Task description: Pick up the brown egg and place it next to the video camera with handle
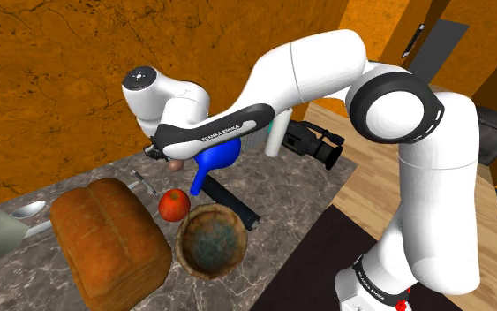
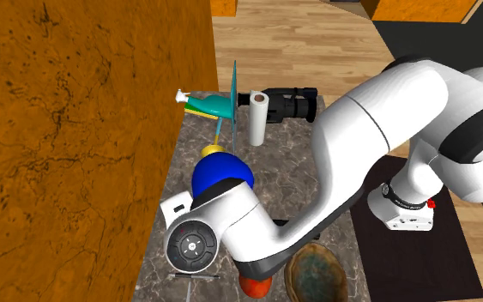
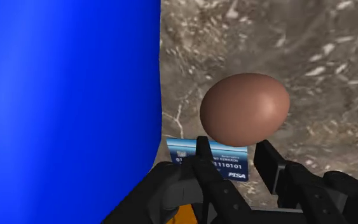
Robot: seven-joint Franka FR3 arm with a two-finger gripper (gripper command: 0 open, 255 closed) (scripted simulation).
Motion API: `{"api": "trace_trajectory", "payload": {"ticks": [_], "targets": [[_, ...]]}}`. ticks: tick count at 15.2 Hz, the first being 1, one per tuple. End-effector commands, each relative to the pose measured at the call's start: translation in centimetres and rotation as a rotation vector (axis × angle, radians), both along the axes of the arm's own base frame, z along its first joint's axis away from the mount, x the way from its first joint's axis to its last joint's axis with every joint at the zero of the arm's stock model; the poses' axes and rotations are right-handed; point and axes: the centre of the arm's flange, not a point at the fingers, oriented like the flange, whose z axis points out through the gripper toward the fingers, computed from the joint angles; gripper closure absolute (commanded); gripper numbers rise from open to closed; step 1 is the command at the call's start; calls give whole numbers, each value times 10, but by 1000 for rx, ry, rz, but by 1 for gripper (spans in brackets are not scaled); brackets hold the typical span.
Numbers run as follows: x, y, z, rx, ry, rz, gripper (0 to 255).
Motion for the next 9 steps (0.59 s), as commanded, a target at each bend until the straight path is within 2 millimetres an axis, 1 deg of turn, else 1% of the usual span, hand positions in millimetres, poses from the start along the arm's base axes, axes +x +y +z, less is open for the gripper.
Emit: {"api": "trace_trajectory", "payload": {"ticks": [1,2,3,4,5,9], "targets": [[-8,4,-18,42,63,-37,255],[-10,8,-17,42,63,-37,255],[-11,7,-22,41,63,-38,255],[-12,11,-14,42,64,-36,255],[-11,-1,-10,43,63,-37,255],[-11,-1,11,43,63,-37,255]]}}
